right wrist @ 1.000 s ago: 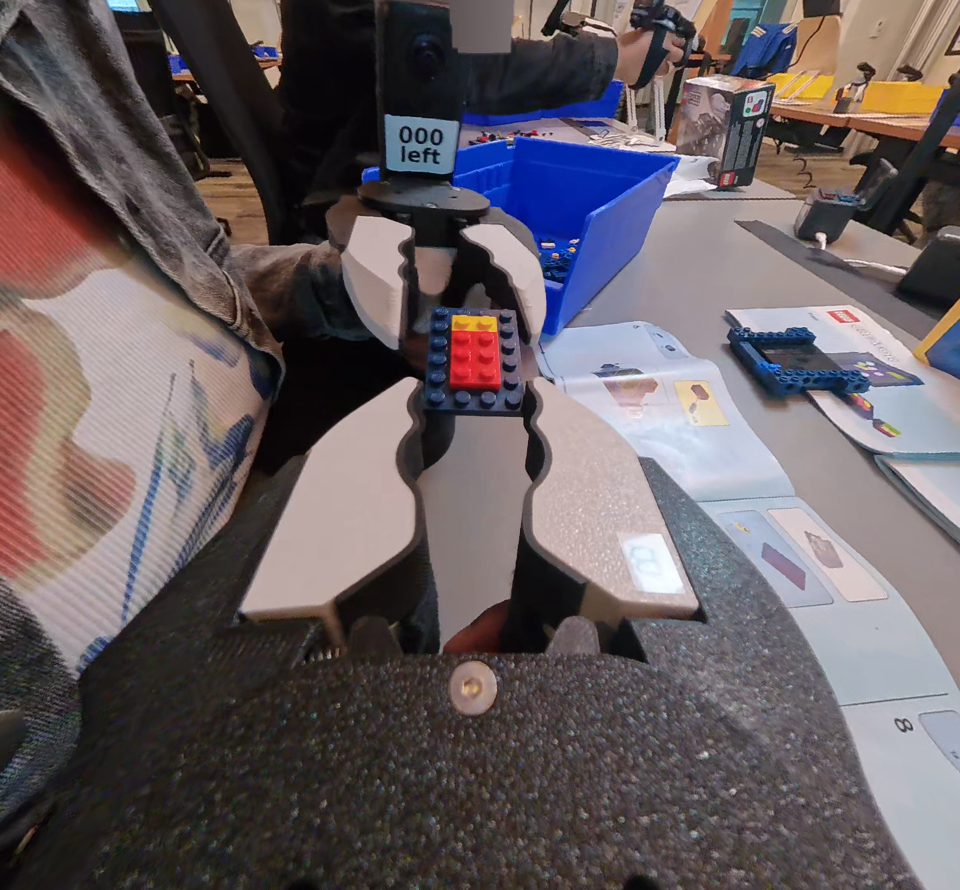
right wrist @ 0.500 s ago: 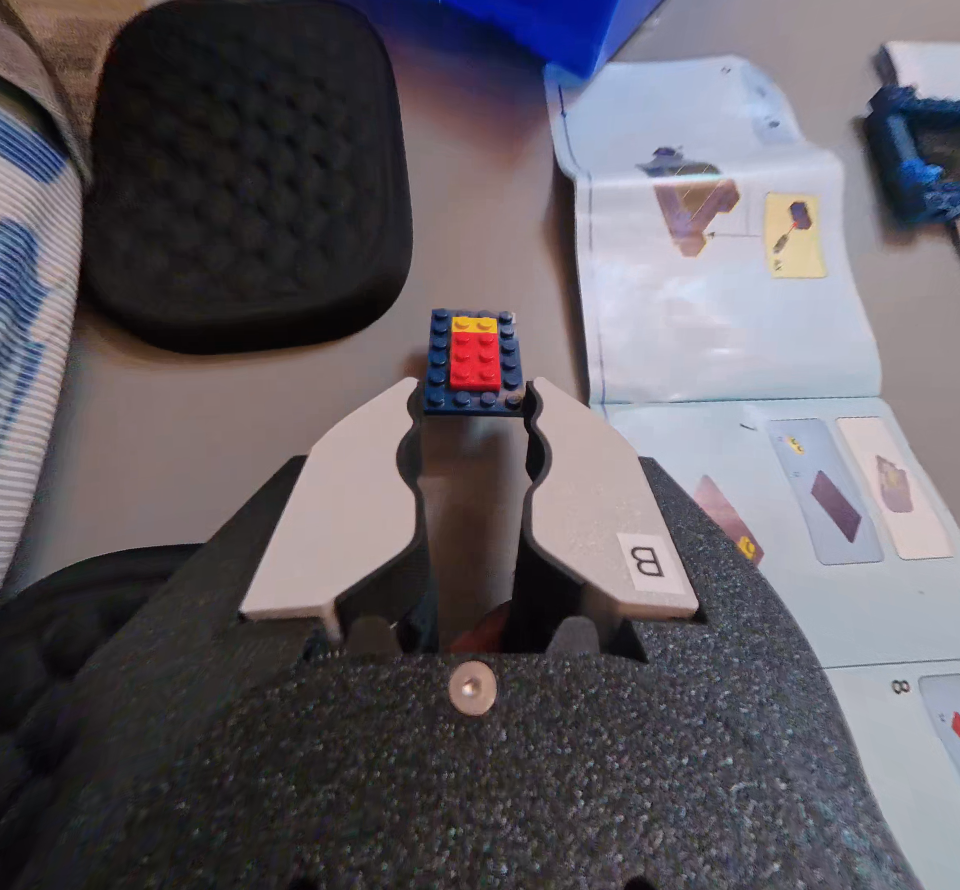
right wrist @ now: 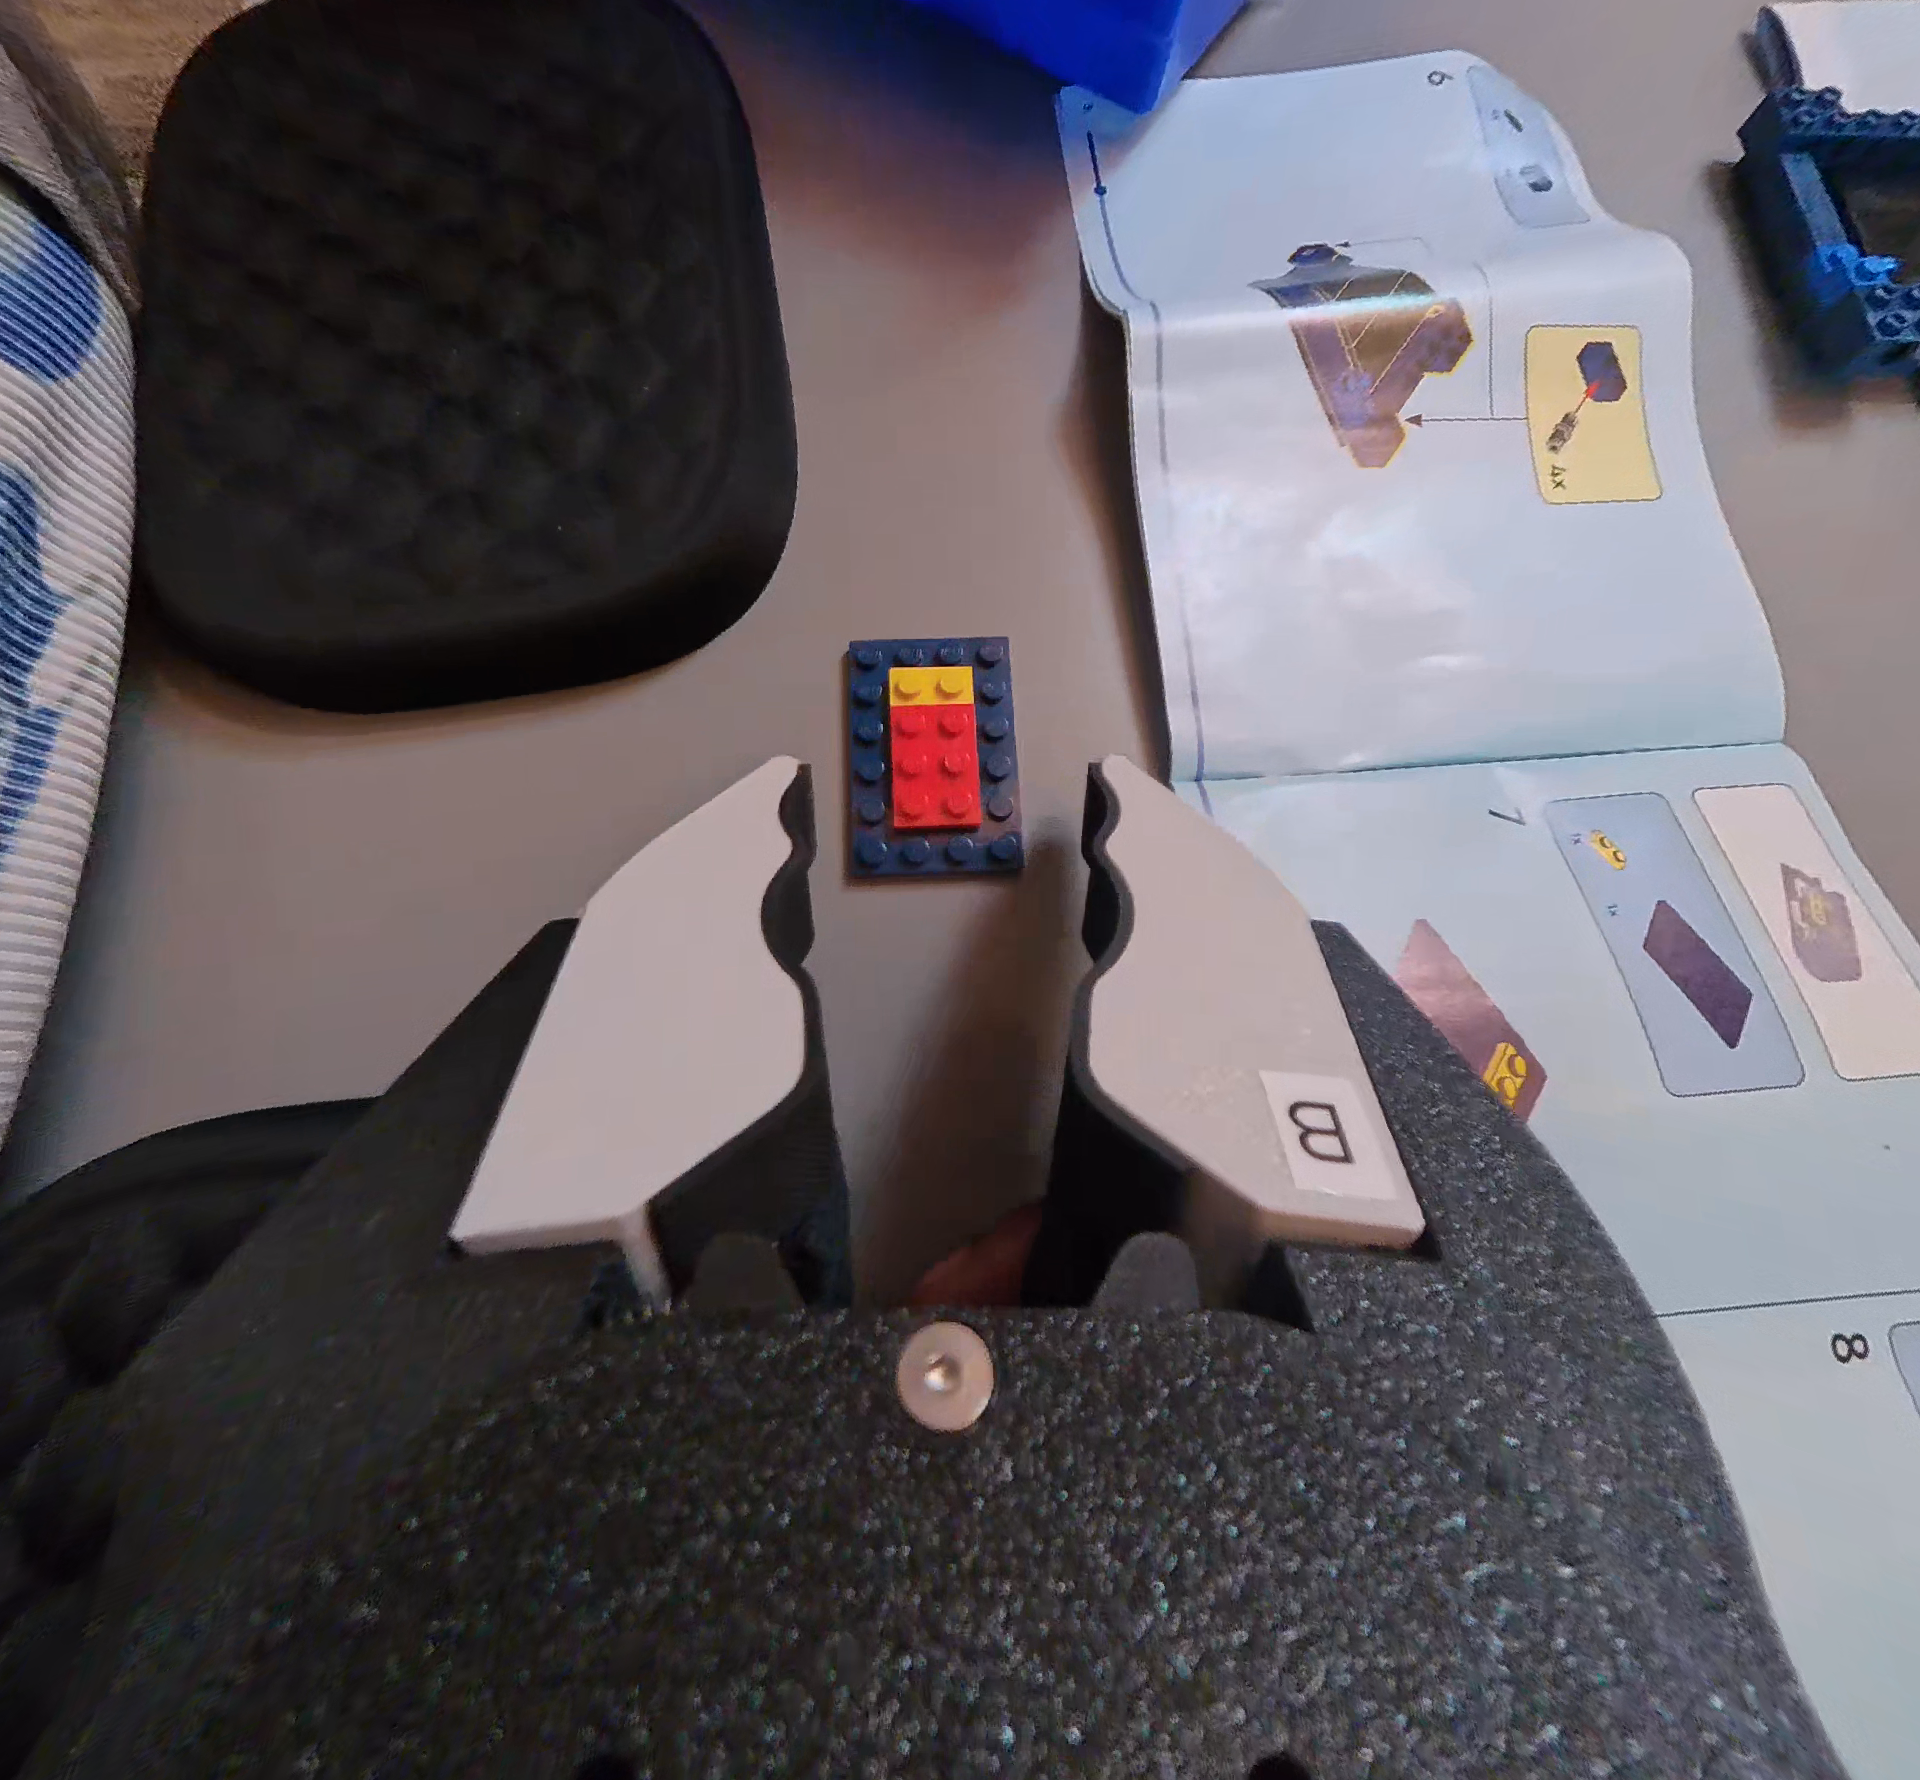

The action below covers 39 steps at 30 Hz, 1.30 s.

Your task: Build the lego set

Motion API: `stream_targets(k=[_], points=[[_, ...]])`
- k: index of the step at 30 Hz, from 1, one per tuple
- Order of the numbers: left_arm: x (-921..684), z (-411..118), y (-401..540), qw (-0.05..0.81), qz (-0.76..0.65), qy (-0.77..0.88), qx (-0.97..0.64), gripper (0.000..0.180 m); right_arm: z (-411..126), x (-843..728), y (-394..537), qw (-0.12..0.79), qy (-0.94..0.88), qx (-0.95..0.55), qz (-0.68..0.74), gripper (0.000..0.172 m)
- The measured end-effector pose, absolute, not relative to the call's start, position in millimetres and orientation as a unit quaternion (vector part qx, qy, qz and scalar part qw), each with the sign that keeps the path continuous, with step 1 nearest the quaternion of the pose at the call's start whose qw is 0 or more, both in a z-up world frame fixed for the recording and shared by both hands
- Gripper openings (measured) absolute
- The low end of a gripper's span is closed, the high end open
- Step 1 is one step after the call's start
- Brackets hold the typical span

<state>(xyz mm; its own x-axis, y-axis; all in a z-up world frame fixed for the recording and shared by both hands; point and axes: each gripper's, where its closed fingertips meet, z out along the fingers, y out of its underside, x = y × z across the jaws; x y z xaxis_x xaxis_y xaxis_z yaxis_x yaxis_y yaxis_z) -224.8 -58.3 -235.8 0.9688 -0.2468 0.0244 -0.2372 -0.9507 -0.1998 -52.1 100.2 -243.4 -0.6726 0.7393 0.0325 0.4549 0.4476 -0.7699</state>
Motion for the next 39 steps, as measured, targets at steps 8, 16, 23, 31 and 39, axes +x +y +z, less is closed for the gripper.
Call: stream_targets(k=[8, 16, 23, 31, 39], points=[[-230.9, -238.5, -57.8, 0.103, -0.001, 0.115, -0.988, 0.016, -237.8, -54.4, 103.0, 0.204, -0.824, -0.354, 0.392, 0.052], [-156.9, -25.2, 16.1, 0.696, -0.202, -0.015, -0.689, 0.015, -142.7, -56.7, 92.1, 0.341, -0.705, -0.244, 0.572, 0.041], [-58.5, -21.9, 45.7, 0.654, -0.610, -0.060, -0.443, 0.016, -44.8, -31.6, 72.3, 0.403, -0.636, -0.078, 0.654, 0.016], [-20.9, -51.5, 66.6, 0.585, -0.671, -0.056, -0.452, 0.015, -58.1, -30.5, 62.4, 0.384, -0.695, -0.061, 0.605, 0.016], [-17.5, -62.1, 70.5, 0.566, -0.674, -0.056, -0.471, 0.015, -66.8, -30.8, 62.5, 0.385, -0.713, -0.053, 0.583, 0.008]])
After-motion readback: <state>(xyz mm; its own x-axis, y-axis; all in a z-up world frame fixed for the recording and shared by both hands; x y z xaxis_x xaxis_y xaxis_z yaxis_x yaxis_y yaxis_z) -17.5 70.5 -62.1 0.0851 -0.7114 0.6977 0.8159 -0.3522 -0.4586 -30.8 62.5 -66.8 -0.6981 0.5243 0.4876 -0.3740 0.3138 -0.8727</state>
